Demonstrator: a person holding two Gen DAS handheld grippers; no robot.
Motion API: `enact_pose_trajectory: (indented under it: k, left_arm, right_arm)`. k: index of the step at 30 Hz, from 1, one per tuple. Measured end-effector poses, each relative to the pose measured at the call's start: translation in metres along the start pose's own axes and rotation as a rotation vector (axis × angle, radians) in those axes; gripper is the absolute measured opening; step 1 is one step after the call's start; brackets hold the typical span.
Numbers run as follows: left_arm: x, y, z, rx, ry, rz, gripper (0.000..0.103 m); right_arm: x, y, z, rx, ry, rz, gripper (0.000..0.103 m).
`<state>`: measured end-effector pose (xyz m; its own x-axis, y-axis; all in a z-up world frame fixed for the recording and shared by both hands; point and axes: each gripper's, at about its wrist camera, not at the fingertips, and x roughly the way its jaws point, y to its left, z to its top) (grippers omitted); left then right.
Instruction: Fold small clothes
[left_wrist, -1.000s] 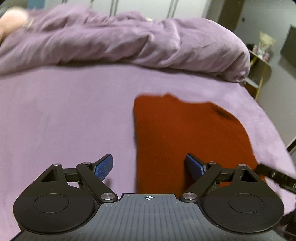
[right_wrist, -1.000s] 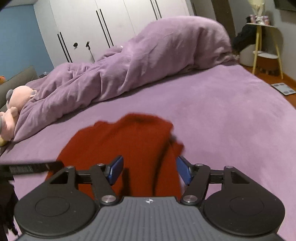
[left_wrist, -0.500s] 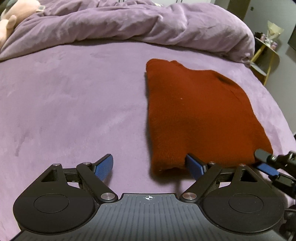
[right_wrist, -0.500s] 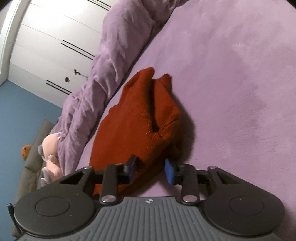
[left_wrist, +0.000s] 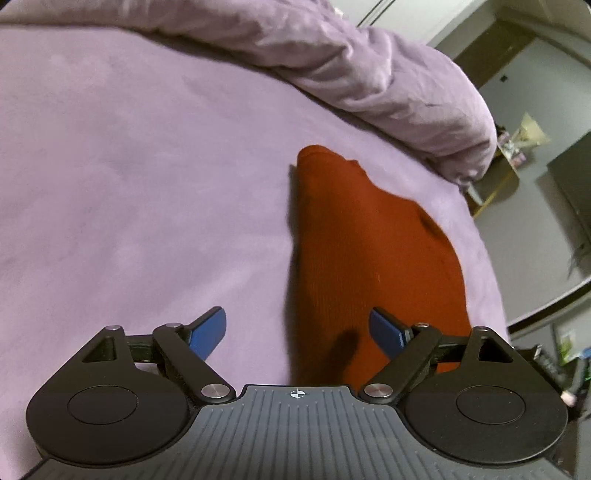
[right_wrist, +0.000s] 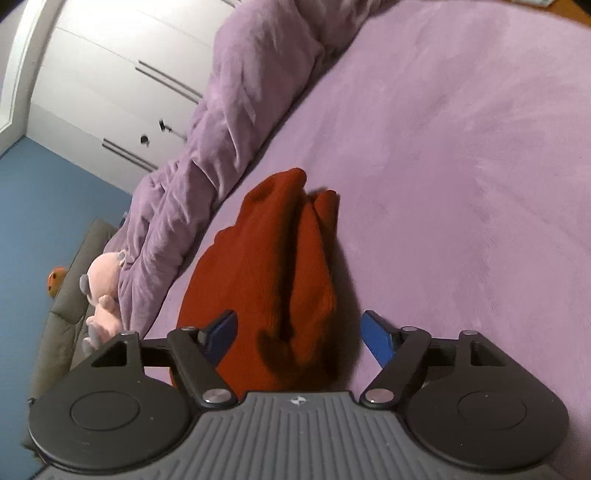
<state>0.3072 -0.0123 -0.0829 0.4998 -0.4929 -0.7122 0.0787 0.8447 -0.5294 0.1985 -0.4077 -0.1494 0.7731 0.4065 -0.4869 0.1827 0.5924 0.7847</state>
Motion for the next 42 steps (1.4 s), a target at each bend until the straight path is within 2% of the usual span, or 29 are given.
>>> enact_pose_trajectory:
  k: [2, 4, 6, 9, 11, 13, 14, 17, 19, 24, 28, 31, 33, 35, 36, 37, 40, 42]
  left_arm:
    - [0.021, -0.003, 0.011, 0.008, 0.037, -0.018, 0.089]
    - [0.035, -0.008, 0.02, 0.006, 0.035, -0.066, 0.089]
    - [0.047, -0.015, 0.024, 0.014, 0.05, -0.056, 0.089]
    - [0.064, -0.029, 0.025, 0.08, 0.061, -0.054, 0.078]
    - [0.076, -0.037, 0.023, 0.109, 0.073, -0.052, 0.077]
    - [0.082, -0.041, 0.022, 0.136, 0.065, -0.039, 0.072]
    - [0.083, -0.043, 0.022, 0.145, 0.058, -0.034, 0.071]
    - [0.077, -0.045, 0.019, 0.172, 0.039, -0.031, 0.06]
    - [0.07, -0.048, 0.017, 0.206, 0.028, -0.024, 0.054]
    - [0.05, -0.052, 0.016, 0.231, 0.008, -0.021, 0.05]
    - [0.012, -0.046, 0.011, 0.233, -0.022, 0.0, 0.05]
    - [-0.018, -0.03, 0.003, 0.225, -0.058, 0.058, 0.052]
    - [-0.03, -0.016, -0.006, 0.219, -0.047, 0.127, 0.055]
    - [-0.04, -0.002, -0.017, 0.21, -0.031, 0.204, 0.056]
    - [-0.05, 0.003, -0.023, 0.216, -0.046, 0.223, 0.053]
    - [-0.059, 0.007, -0.028, 0.216, -0.069, 0.233, 0.06]
    - [-0.087, 0.011, -0.049, 0.222, -0.119, 0.303, 0.06]
    - [-0.094, 0.01, -0.064, 0.232, -0.124, 0.328, 0.061]
  right_arm:
    - [0.022, 0.001, 0.014, -0.007, 0.054, 0.017, 0.076]
    - [0.039, 0.005, 0.025, -0.016, 0.069, 0.012, 0.076]
    - [0.051, 0.01, 0.032, -0.043, 0.091, 0.029, 0.076]
    - [0.069, 0.014, 0.037, -0.06, 0.129, 0.062, 0.078]
    - [0.077, 0.019, 0.038, -0.075, 0.146, 0.081, 0.077]
    - [0.083, 0.019, 0.04, -0.063, 0.156, 0.1, 0.073]
    - [0.086, 0.018, 0.041, -0.053, 0.161, 0.107, 0.067]
    - [0.097, 0.011, 0.043, 0.007, 0.163, 0.134, 0.047]
    - [0.099, 0.013, 0.039, 0.024, 0.156, 0.15, 0.041]
    - [0.092, 0.036, 0.028, 0.017, 0.145, 0.181, 0.037]
    - [0.091, 0.068, 0.012, -0.051, 0.208, 0.187, 0.037]
    - [0.096, 0.093, -0.01, -0.12, 0.249, 0.194, 0.037]
    - [0.1, 0.104, -0.027, -0.129, 0.259, 0.172, 0.038]
    - [0.101, 0.11, -0.045, -0.129, 0.263, 0.106, 0.053]
    - [0.097, 0.116, -0.056, -0.164, 0.243, 0.026, 0.057]
    - [0.089, 0.12, -0.065, -0.197, 0.215, -0.02, 0.06]
    - [0.05, 0.133, -0.091, -0.268, 0.086, -0.136, 0.066]
    - [0.028, 0.138, -0.105, -0.275, 0.043, -0.171, 0.066]
